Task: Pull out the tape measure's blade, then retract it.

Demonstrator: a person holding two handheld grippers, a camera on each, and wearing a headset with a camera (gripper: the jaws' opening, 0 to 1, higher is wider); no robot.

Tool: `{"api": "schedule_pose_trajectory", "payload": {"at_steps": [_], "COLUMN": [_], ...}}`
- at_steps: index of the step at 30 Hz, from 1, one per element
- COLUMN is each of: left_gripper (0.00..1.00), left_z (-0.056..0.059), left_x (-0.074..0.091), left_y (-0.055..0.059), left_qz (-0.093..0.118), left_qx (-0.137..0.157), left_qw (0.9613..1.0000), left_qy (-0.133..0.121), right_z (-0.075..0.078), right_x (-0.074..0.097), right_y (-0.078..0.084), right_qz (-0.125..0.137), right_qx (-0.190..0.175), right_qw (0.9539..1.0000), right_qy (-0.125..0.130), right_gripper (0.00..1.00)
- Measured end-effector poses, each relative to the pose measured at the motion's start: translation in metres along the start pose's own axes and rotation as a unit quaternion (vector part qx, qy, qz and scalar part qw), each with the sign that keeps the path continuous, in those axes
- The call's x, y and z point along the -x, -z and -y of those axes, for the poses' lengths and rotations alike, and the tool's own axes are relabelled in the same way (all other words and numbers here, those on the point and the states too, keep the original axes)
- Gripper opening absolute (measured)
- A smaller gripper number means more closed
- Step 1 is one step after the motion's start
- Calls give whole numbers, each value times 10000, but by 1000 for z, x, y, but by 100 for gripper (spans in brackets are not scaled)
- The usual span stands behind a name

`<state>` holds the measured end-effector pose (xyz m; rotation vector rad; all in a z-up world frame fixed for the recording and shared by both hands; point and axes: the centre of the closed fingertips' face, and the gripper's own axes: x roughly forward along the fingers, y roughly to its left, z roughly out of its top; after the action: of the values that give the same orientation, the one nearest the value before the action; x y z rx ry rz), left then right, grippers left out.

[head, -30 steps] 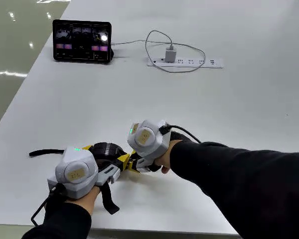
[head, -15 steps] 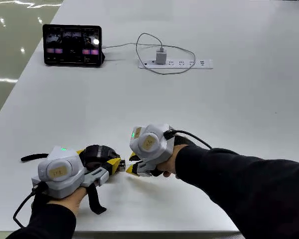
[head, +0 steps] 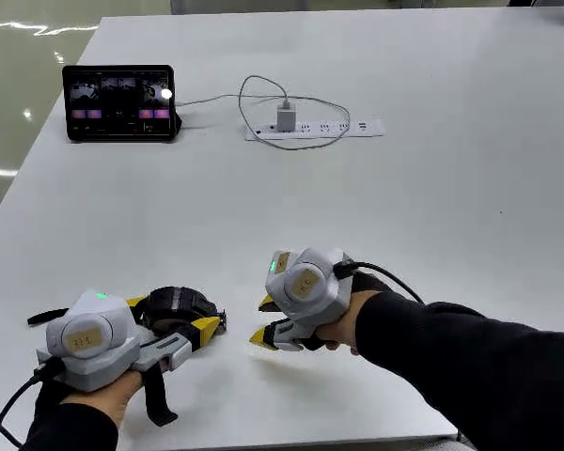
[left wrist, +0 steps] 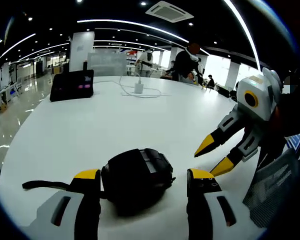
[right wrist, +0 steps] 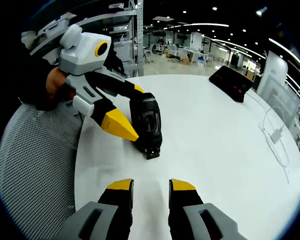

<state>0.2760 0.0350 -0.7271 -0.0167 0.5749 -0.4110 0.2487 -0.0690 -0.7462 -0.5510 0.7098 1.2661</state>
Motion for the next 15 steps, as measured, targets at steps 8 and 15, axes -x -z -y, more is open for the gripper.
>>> {"api": "schedule_pose_trajectory", "payload": {"at_steps": [8, 15], "left_gripper": [76, 85], "left_z": [3, 1], "left_x": [9, 20], "left_y": [8, 12], "left_qz": [-176, -325], "left_qx": [-376, -548], "left_qw": [9980, 9952], "left_qy": [469, 738], "right_z": [6, 9], "right_x": [26, 48], "right_y": [14, 34], "right_qz": [181, 254], "right_qx": [-384, -600], "right_qw": [9989, 9968], "right_qy": [208, 458], "right_gripper": [30, 32]}}
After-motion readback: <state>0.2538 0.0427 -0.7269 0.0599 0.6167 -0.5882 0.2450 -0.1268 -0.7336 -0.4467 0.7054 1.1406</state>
